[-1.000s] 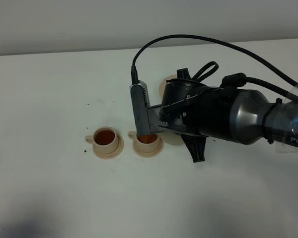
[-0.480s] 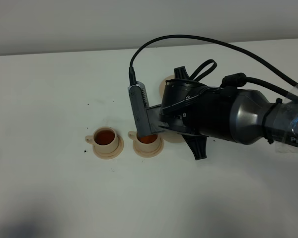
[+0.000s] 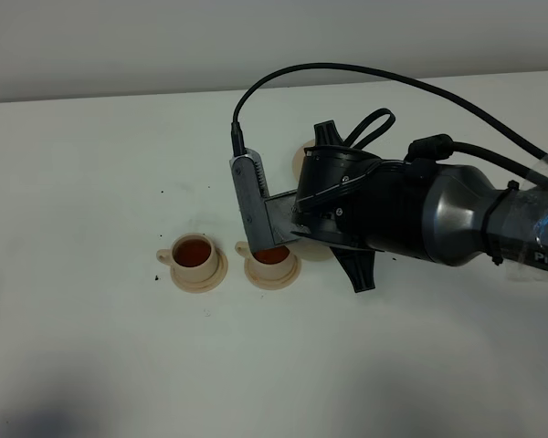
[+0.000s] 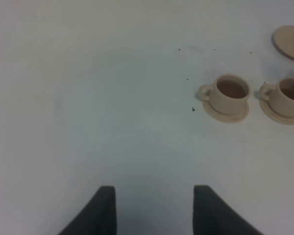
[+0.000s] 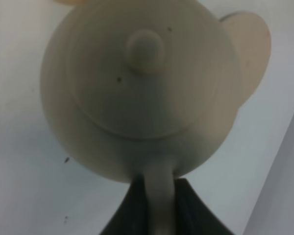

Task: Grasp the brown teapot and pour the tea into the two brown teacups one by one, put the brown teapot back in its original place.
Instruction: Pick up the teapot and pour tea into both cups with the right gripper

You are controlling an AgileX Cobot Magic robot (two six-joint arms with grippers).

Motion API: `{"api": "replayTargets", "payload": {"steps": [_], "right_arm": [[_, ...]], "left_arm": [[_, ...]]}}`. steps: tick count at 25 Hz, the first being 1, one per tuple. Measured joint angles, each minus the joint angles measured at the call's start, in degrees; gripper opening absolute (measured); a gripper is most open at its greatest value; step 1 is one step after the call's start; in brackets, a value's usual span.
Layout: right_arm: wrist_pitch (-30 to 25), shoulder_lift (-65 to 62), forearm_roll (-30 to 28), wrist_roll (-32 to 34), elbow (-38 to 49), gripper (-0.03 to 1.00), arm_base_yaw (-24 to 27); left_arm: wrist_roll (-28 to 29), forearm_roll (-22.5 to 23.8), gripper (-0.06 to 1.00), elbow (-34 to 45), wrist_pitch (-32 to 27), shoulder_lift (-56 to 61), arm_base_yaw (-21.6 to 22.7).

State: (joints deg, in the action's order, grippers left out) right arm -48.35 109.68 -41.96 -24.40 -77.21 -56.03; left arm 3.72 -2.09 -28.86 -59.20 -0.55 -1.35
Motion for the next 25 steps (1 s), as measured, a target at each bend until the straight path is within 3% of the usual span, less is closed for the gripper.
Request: {"api": "replayTargets", "payload": {"steps": [25], "right_arm": [[-0.67,0.0,-1.32,-0.17,0.0,0.12,-0.24]], "left_arm": [[0.0,0.0,0.41,0.0,0.0,0.0,0.0]]}}
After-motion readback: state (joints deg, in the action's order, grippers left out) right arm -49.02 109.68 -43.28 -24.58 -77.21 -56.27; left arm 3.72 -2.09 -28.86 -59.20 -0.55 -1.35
